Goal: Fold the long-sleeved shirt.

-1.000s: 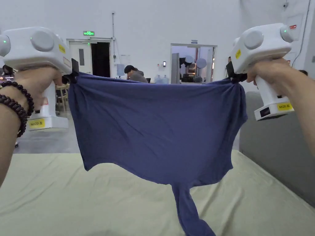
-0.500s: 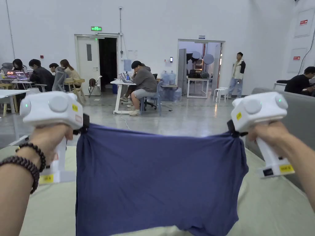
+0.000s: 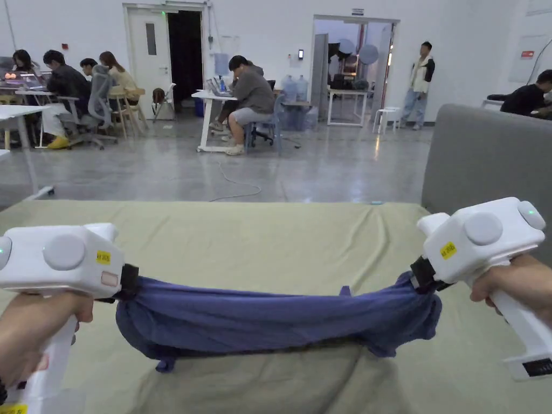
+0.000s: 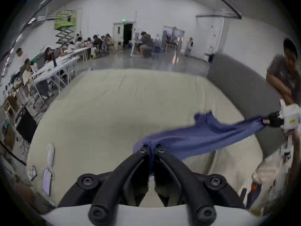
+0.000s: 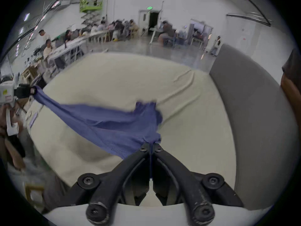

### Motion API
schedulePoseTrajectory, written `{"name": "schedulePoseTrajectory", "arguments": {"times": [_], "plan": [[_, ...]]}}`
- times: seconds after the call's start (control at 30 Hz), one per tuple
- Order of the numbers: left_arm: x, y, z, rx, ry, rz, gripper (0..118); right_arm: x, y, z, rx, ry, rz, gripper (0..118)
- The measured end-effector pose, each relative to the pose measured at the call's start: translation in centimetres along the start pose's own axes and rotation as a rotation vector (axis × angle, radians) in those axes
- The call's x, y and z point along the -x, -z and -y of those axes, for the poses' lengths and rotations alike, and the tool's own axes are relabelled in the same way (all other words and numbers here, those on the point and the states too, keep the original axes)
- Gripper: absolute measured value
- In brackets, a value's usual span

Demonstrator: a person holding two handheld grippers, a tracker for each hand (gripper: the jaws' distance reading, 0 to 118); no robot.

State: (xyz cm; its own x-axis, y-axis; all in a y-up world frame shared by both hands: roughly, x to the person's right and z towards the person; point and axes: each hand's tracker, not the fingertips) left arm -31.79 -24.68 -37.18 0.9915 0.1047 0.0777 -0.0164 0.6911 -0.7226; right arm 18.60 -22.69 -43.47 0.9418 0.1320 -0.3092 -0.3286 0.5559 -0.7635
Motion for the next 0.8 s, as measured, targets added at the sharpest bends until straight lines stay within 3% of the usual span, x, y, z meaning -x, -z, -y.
{"name": "schedulePoseTrajectory", "arguments": {"times": [0.17, 0.33, 0.43, 0.57, 0.6, 0.63, 0.67, 0.7, 0.73, 0.8], "plan": [[0.6, 2.3, 12.5, 0.325, 0.074, 0.036, 0, 4.2, 3.5, 11.9, 0.296, -0.103, -0.111, 0], [0.4, 3.2, 22.3, 0.602, 0.236, 0.033, 0, 8.3, 7.5, 22.1, 0.548, -0.203, -0.222, 0], [0.1, 2.7, 24.7, 0.702, 0.252, 0.078, 0, 9.6, 8.3, 25.1, 0.586, -0.24, -0.226, 0], [0.8, 3.4, 23.9, 0.636, 0.248, 0.082, 1, 9.2, 7.8, 25.2, 0.54, -0.207, -0.205, 3], [1.0, 3.4, 23.0, 0.606, 0.229, 0.078, 11, 8.7, 7.4, 24.9, 0.504, -0.194, -0.195, 17], [1.2, 3.3, 22.2, 0.575, 0.206, 0.094, 47, 8.2, 6.8, 24.4, 0.477, -0.175, -0.177, 58], [0.3, 1.9, 21.8, 0.526, 0.208, 0.091, 86, 7.8, 6.2, 24.0, 0.468, -0.17, -0.171, 88], [0.4, 1.5, 20.8, 0.492, 0.208, 0.101, 111, 7.3, 5.5, 23.4, 0.464, -0.169, -0.162, 105], [0.5, 1.2, 19.9, 0.463, 0.206, 0.104, 118, 6.8, 4.8, 22.7, 0.44, -0.172, -0.15, 106], [0.1, 0.2, 17.9, 0.371, 0.174, 0.118, 118, 5.8, 3.6, 20.8, 0.351, -0.147, -0.12, 106]]}}
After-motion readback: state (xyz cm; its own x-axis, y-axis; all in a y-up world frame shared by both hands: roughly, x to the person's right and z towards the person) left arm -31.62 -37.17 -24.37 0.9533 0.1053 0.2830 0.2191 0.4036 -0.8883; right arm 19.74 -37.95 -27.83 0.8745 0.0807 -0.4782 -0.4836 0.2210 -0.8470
